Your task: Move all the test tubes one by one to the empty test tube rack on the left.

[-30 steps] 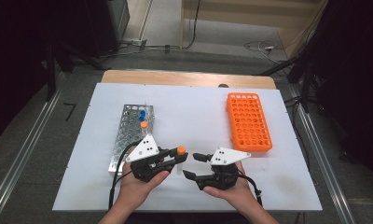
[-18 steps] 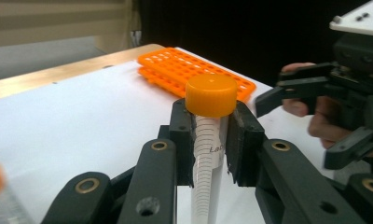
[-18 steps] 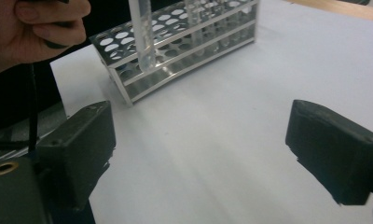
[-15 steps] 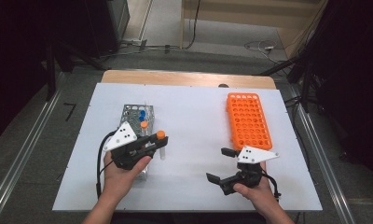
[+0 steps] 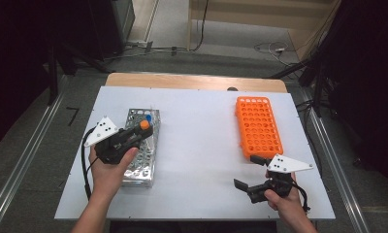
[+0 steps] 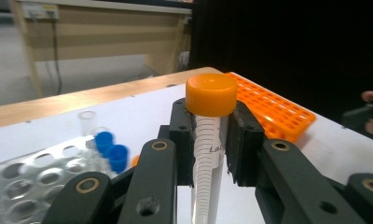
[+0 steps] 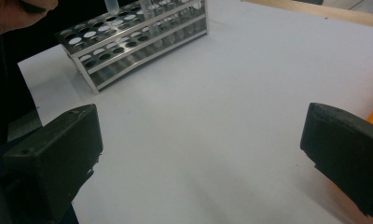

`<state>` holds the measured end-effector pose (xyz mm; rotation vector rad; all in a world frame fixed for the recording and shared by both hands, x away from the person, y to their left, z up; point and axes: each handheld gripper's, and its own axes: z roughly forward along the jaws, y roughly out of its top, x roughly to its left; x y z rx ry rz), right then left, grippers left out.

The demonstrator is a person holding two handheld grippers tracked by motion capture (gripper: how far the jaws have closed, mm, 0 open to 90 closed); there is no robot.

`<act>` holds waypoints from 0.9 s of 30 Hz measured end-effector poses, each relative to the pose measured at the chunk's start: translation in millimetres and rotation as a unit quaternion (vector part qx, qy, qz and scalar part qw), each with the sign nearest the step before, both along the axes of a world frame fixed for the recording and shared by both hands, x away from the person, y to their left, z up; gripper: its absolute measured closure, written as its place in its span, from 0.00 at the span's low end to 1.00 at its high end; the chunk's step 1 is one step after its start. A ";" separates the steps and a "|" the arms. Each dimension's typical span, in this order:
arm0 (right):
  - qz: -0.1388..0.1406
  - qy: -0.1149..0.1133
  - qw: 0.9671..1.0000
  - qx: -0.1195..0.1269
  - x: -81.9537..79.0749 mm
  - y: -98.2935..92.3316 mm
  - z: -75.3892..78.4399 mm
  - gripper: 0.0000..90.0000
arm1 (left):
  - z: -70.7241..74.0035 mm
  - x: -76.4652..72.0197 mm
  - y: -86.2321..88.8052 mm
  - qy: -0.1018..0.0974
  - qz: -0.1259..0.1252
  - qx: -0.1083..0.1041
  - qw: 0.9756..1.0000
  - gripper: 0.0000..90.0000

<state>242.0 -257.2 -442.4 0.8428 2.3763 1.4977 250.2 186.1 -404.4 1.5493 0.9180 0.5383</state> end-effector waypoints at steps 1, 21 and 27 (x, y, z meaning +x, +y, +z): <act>-0.004 0.001 1.000 -0.001 -0.3 -2.9 -0.4 0.00 | -1.1 1.2 1.4 0.000 0.005 0.000 1.000 0.83; -0.043 0.010 0.999 -0.004 8.2 -31.3 -8.4 0.00 | -28.9 9.5 -5.5 -0.010 0.071 0.032 0.997 0.83; -0.046 0.010 0.999 -0.005 9.6 -32.0 -9.4 0.00 | -28.6 7.9 -10.8 0.011 0.071 0.064 0.995 0.81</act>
